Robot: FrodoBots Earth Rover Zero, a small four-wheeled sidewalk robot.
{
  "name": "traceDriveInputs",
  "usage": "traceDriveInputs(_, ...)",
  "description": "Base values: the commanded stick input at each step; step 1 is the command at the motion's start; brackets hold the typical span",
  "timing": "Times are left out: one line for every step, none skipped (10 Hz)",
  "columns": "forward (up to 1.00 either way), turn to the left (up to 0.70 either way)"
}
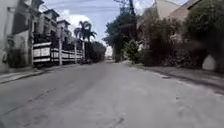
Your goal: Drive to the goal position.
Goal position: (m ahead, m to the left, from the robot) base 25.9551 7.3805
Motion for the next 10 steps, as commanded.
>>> traceDriveInputs(1.00, -0.39)
traceDriveInputs(1.00, -0.38)
traceDriveInputs(1.00, -0.36)
traceDriveInputs(1.00, -0.20)
traceDriveInputs(1.00, 0.00)
traceDriveInputs(1.00, 0.00)
traceDriveInputs(1.00, 0.00)
traceDriveInputs(1.00, 0.00)
traceDriveInputs(1.00, 0.00)
traceDriveInputs(1.00, 0.00)
